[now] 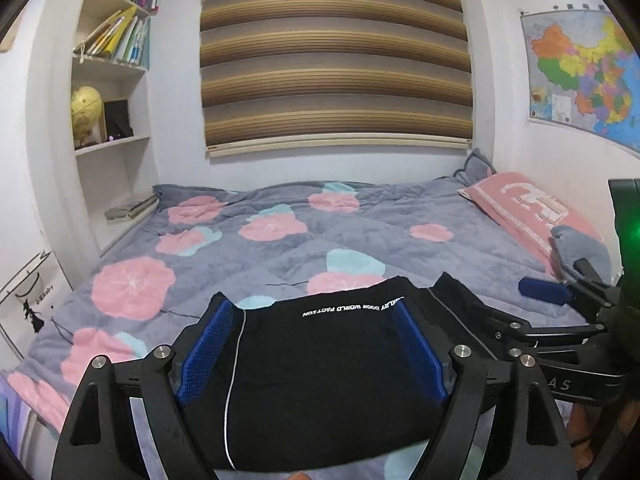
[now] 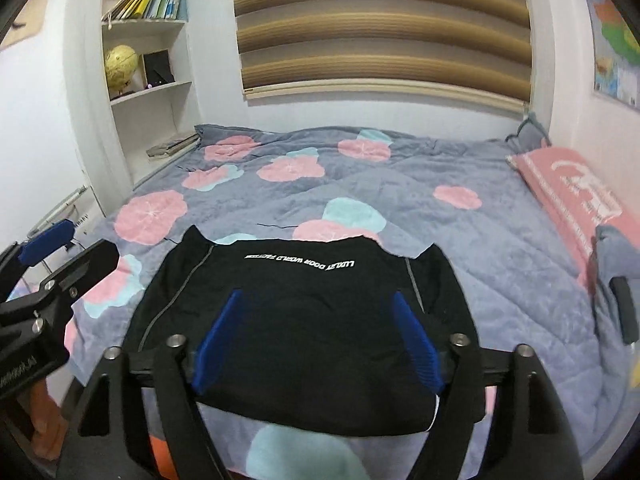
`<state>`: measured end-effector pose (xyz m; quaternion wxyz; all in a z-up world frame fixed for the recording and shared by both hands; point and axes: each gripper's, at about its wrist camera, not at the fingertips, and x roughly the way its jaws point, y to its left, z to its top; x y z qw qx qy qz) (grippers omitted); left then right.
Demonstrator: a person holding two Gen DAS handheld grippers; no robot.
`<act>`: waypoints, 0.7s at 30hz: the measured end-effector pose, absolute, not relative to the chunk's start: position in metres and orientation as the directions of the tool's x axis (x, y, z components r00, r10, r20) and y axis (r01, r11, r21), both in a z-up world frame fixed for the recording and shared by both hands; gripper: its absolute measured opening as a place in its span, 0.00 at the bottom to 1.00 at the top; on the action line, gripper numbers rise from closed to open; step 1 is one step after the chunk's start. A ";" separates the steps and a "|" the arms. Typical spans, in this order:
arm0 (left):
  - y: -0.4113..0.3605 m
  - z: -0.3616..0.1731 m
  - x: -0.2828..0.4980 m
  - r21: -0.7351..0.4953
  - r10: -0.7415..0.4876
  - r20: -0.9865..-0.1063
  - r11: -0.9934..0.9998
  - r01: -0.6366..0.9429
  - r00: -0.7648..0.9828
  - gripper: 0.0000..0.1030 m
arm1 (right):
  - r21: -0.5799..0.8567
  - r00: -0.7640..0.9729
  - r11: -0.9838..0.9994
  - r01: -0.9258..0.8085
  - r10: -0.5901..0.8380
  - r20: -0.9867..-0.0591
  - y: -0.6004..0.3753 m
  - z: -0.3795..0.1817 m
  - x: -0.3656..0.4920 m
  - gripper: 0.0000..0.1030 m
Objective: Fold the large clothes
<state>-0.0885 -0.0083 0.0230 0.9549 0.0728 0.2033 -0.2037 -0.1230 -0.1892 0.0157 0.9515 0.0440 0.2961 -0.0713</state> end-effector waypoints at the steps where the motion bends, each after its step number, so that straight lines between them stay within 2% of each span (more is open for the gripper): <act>1: -0.009 0.021 -0.090 0.063 -0.351 -0.418 0.909 0.412 0.838 0.81 | 0.023 0.814 0.986 0.168 -0.125 -0.567 -0.187 0.015 -0.123 0.80; 8: -0.013 0.000 -0.080 0.070 -0.314 -0.471 0.918 0.390 0.824 0.81 | 0.012 0.789 0.986 0.169 -0.128 -0.601 -0.186 -0.001 -0.114 0.80; 21: -0.010 -0.018 -0.067 0.071 -0.262 -0.508 0.937 0.343 0.821 0.81 | 0.064 0.743 0.977 0.204 -0.112 -0.660 -0.203 -0.026 -0.104 0.80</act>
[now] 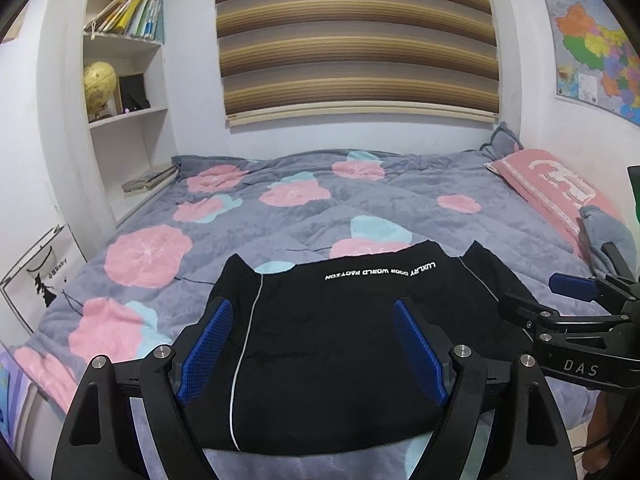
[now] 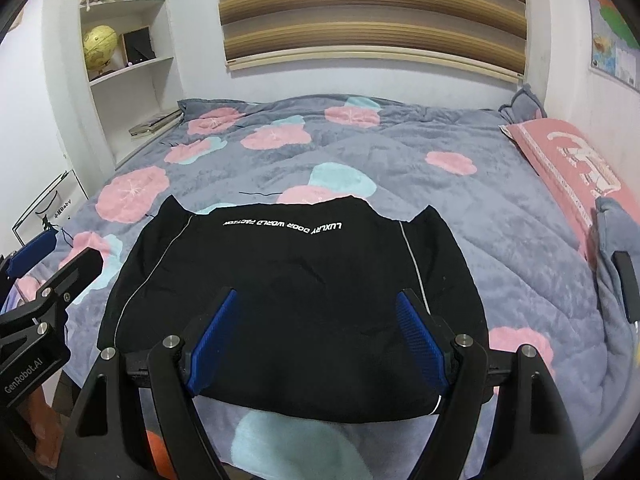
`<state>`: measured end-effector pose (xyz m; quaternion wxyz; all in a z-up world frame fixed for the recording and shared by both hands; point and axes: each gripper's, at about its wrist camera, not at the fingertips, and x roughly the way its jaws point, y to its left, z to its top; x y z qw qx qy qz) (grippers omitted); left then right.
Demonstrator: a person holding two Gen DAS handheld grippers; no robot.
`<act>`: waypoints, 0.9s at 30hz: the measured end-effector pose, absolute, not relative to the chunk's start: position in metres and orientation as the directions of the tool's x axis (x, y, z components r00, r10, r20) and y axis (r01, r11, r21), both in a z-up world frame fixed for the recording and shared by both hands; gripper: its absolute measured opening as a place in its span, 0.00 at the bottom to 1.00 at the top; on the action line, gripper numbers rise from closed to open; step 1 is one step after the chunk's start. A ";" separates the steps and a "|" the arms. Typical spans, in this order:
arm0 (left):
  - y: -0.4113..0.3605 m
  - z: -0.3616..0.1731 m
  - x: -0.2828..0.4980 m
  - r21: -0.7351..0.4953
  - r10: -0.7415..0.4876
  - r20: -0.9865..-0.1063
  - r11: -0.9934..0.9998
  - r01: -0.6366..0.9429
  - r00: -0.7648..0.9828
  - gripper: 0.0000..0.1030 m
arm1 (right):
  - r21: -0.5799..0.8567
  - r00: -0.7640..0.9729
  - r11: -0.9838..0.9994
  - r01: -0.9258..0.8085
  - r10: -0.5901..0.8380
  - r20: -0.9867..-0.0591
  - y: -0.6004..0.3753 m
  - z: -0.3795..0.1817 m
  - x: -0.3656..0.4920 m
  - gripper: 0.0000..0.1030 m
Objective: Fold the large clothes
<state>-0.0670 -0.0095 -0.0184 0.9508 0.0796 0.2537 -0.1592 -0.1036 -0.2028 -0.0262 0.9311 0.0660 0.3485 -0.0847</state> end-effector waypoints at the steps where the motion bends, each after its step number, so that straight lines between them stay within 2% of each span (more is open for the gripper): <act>1: -0.010 -0.020 -0.066 0.067 -0.262 -0.515 0.937 0.343 0.816 0.81 | 0.063 0.741 0.977 0.205 -0.113 -0.662 -0.203 -0.027 -0.103 0.80; 7: -0.012 -0.027 -0.061 0.063 -0.257 -0.539 0.937 0.342 0.802 0.81 | 0.061 0.731 0.975 0.214 -0.118 -0.671 -0.206 -0.031 -0.101 0.80; 11: -0.015 -0.029 -0.061 0.061 -0.271 -0.542 0.931 0.360 0.795 0.81 | -0.001 0.728 0.972 0.235 -0.177 -0.662 -0.202 -0.030 -0.101 0.80; 27: -0.015 -0.032 -0.056 0.097 -0.250 -0.551 0.929 0.358 0.796 0.81 | -0.022 0.714 0.968 0.250 -0.199 -0.671 -0.209 -0.034 -0.096 0.81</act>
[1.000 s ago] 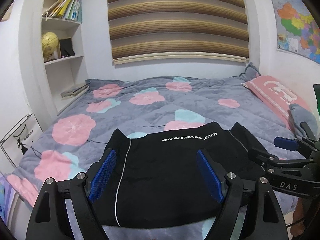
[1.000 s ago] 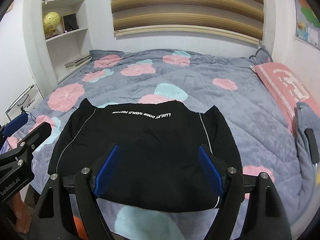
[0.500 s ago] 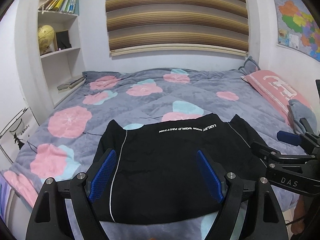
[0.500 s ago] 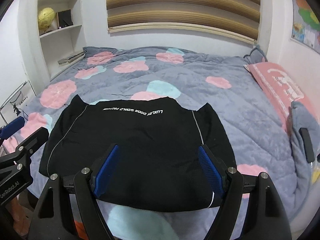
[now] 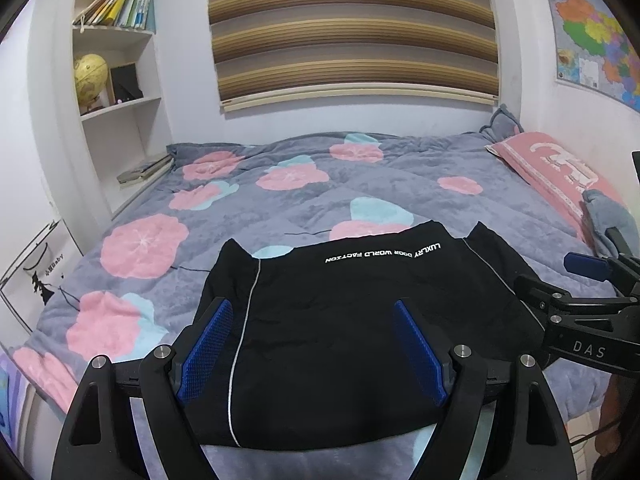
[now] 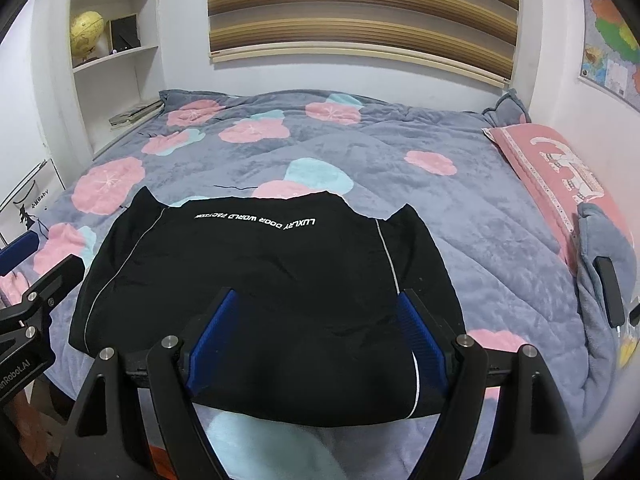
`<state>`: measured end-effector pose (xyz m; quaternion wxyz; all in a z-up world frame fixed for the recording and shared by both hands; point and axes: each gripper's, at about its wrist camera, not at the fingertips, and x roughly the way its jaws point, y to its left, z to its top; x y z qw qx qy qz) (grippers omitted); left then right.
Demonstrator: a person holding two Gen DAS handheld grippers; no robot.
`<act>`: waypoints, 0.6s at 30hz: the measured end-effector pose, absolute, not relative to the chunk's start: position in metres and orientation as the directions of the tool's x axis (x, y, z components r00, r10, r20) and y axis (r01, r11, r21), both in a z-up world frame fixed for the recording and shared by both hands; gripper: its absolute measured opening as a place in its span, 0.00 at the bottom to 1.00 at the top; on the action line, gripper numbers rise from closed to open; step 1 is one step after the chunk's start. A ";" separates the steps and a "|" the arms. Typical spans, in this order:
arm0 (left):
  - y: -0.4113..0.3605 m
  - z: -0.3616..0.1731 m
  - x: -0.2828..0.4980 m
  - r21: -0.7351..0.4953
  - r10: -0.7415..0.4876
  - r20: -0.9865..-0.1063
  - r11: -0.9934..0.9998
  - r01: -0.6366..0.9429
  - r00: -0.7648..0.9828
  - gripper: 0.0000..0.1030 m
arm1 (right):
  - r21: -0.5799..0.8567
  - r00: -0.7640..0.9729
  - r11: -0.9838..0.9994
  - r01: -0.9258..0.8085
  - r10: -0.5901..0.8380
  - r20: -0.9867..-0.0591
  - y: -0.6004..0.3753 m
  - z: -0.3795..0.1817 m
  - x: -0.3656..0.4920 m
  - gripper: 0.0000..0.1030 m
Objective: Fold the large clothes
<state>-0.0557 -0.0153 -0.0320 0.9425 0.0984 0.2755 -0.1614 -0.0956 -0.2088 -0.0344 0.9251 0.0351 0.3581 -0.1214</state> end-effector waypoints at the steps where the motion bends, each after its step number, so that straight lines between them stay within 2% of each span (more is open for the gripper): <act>1: -0.016 -0.032 -0.056 0.097 -0.250 -0.553 0.928 0.360 0.795 0.81 | -0.023 0.712 0.968 0.249 -0.199 -0.673 -0.209 -0.035 -0.095 0.81; 18: -0.012 -0.034 -0.050 0.081 -0.257 -0.571 0.928 0.365 0.780 0.81 | -0.015 0.708 0.973 0.230 -0.177 -0.684 -0.215 -0.038 -0.094 0.81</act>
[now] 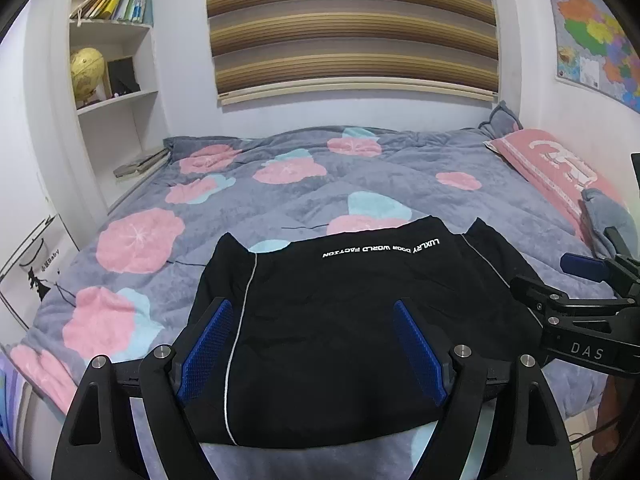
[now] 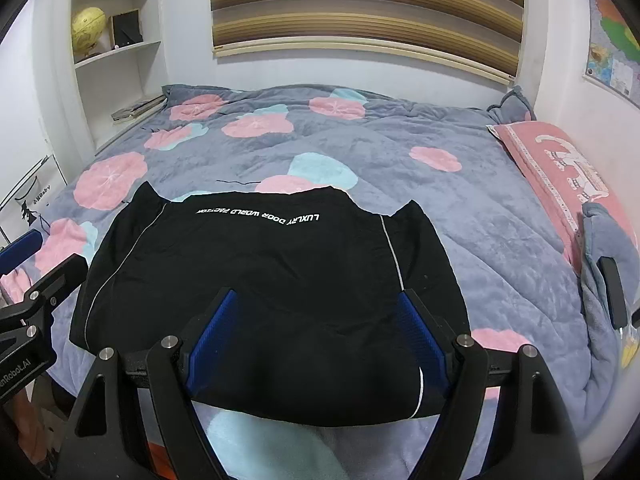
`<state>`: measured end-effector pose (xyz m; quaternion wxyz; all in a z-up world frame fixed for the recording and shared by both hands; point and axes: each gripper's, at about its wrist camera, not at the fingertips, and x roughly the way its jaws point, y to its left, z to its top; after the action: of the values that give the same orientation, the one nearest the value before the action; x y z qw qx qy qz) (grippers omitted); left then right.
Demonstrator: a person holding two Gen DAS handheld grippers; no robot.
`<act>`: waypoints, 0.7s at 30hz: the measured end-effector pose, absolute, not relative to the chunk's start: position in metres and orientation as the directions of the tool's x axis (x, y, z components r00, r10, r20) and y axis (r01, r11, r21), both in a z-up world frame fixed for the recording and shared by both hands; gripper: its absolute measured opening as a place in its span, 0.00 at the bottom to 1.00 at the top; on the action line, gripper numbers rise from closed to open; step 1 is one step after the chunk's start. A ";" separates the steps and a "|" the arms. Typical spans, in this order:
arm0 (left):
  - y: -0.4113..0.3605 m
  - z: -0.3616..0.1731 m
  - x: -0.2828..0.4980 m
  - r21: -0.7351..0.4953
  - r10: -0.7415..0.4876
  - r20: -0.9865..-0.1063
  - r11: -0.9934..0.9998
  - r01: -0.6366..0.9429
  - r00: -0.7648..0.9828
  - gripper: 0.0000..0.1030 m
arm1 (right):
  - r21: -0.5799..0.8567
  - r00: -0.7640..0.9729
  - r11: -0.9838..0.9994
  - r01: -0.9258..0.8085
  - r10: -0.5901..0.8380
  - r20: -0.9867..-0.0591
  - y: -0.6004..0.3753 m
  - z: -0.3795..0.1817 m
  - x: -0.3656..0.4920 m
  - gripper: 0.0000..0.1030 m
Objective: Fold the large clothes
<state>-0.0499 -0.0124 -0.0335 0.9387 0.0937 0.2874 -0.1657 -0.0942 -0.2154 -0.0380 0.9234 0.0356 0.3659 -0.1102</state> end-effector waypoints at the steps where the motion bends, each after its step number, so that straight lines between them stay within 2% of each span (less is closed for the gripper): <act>1: -0.012 -0.034 -0.049 0.082 -0.256 -0.570 0.928 0.365 0.781 0.81 | -0.014 0.707 0.973 0.230 -0.177 -0.684 -0.215 -0.038 -0.094 0.81; 21: -0.016 -0.039 -0.047 0.070 -0.269 -0.591 0.922 0.380 0.761 0.81 | -0.010 0.699 0.976 0.215 -0.161 -0.697 -0.221 -0.045 -0.094 0.81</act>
<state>-0.0467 -0.0161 -0.0393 0.9337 0.0931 0.2990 -0.1738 -0.0940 -0.2208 -0.0451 0.9209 0.0362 0.3745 -0.1023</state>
